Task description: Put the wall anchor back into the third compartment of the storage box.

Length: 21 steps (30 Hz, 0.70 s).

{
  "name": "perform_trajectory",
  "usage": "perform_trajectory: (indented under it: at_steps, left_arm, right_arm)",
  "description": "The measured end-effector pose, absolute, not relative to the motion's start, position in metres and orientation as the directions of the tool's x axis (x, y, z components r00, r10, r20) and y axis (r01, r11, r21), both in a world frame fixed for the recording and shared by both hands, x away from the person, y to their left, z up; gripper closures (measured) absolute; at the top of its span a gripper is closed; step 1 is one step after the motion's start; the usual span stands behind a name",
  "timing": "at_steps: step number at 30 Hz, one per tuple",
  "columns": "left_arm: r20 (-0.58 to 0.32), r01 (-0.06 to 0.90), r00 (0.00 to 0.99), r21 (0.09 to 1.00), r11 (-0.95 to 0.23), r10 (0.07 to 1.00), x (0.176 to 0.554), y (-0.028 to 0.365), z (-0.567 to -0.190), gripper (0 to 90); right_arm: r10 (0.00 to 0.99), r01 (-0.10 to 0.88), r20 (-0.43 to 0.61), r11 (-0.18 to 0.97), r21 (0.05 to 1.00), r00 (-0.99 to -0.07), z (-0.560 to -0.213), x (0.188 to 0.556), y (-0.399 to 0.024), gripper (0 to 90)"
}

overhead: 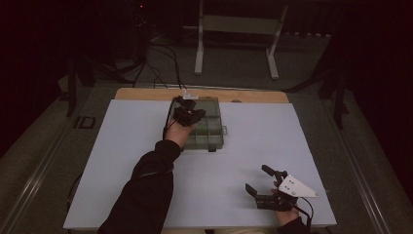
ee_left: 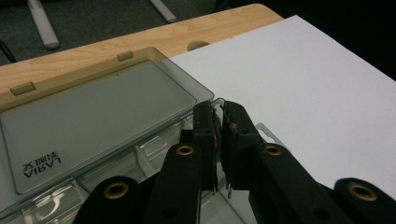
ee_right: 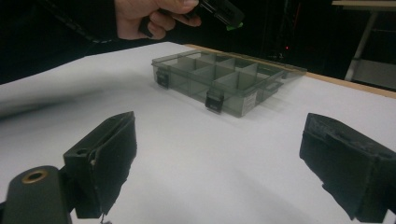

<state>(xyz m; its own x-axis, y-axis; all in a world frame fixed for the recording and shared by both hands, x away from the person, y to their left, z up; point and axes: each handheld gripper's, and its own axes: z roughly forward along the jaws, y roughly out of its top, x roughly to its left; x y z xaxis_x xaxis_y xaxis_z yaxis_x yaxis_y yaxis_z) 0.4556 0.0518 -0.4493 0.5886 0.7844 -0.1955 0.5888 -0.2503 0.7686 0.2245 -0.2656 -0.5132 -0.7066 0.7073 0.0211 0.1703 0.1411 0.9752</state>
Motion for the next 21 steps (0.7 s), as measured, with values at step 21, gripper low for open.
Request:
perform_trajectory:
  at_steps: [21]
  left_arm:
    - [-0.186, 0.659, 0.535, 0.702, -0.270, 0.824, 0.466, 0.036, -0.482, 83.0]
  right_arm:
    - [0.705, 0.179, 0.025, 0.145, 0.973, -0.709, -0.514, 0.225, -0.266, 11.0]
